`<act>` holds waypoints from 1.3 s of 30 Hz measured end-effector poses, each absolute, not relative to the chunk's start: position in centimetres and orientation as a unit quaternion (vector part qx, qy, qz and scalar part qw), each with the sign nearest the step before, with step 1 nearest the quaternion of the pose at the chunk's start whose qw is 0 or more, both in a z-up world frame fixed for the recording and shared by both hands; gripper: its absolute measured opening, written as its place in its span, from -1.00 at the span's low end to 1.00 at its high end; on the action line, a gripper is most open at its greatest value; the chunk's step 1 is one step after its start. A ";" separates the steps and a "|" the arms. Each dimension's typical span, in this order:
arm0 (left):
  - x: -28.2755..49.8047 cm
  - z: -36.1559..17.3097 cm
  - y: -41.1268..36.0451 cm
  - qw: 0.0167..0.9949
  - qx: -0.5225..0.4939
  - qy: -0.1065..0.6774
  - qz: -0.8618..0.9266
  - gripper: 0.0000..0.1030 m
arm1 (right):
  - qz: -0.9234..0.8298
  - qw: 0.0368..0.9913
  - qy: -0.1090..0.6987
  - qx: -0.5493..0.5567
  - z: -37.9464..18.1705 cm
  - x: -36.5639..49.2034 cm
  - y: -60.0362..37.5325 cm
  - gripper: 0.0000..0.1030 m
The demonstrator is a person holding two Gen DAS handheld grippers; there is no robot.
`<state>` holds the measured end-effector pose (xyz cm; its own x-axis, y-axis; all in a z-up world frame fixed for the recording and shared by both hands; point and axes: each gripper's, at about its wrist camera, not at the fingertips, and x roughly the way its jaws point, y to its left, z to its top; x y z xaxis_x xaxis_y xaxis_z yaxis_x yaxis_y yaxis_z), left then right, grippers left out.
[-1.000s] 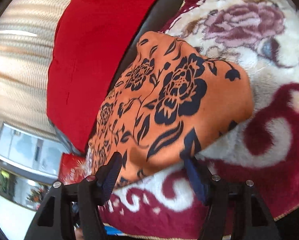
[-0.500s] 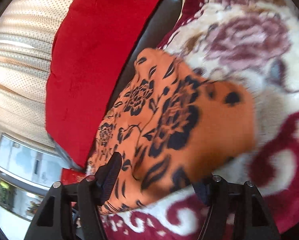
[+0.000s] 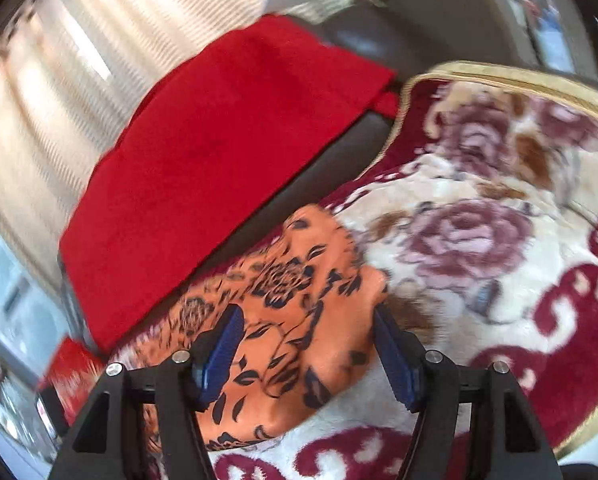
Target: Fold small clothes
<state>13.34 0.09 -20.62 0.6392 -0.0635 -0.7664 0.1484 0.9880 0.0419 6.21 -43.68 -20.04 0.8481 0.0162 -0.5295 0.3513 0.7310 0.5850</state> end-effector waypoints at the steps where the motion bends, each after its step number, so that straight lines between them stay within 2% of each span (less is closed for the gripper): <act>1: 13.5 -21.2 -0.3 0.898 0.060 0.432 -0.061 1.00 | -0.086 0.892 0.266 0.355 -20.4 6.8 -43.3 0.31; 5: 13.4 -21.7 -0.6 0.896 0.070 0.434 -0.061 1.00 | -0.087 0.866 0.324 0.372 -23.5 8.1 -43.4 0.31; 7: 13.5 -21.4 -0.4 0.896 0.065 0.435 -0.064 1.00 | -0.104 0.840 0.350 0.402 -25.2 7.7 -44.7 0.24; 10: 13.0 -20.3 -0.3 0.908 0.058 0.409 -0.067 1.00 | -0.130 0.832 0.331 0.425 -25.0 6.0 -46.4 0.24; 15: 11.8 -18.4 -0.9 0.932 0.054 0.351 -0.075 1.00 | -0.109 0.878 0.255 0.390 -21.0 4.4 -45.9 0.24; 17: 12.0 -18.7 -1.3 0.928 0.056 0.359 -0.080 1.00 | -0.083 0.900 0.238 0.354 -19.6 5.2 -44.2 0.24; 19: 12.5 -19.6 -1.9 0.918 0.064 0.382 -0.086 1.00 | -0.057 0.901 0.257 0.345 -19.7 6.7 -43.0 0.24; 23: 13.4 -21.4 -2.6 0.899 0.071 0.422 -0.098 1.00 | -0.055 0.856 0.359 0.367 -24.3 10.0 -42.4 0.17; 24: 13.4 -21.3 -2.5 0.899 0.069 0.420 -0.098 1.00 | -0.060 0.854 0.358 0.373 -24.9 10.0 -42.5 0.11; 28: 13.2 -20.4 -2.3 0.905 0.079 0.409 -0.089 1.00 | -0.057 0.859 0.354 0.365 -23.7 9.3 -42.4 0.11; 33: 12.8 -19.2 -1.5 0.922 0.078 0.373 -0.061 1.00 | -0.041 0.869 0.314 0.380 -22.0 7.7 -42.6 0.11; 39: 13.7 -20.7 -0.3 0.913 0.078 0.399 -0.040 1.00 | -0.074 0.842 0.359 0.395 -24.8 9.5 -43.0 0.12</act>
<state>13.68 -0.26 -20.72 0.6787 -0.0115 -0.7343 0.1354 0.9847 0.1097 9.48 -42.95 -24.79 0.7310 0.1586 -0.6636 0.4085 0.6773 0.6118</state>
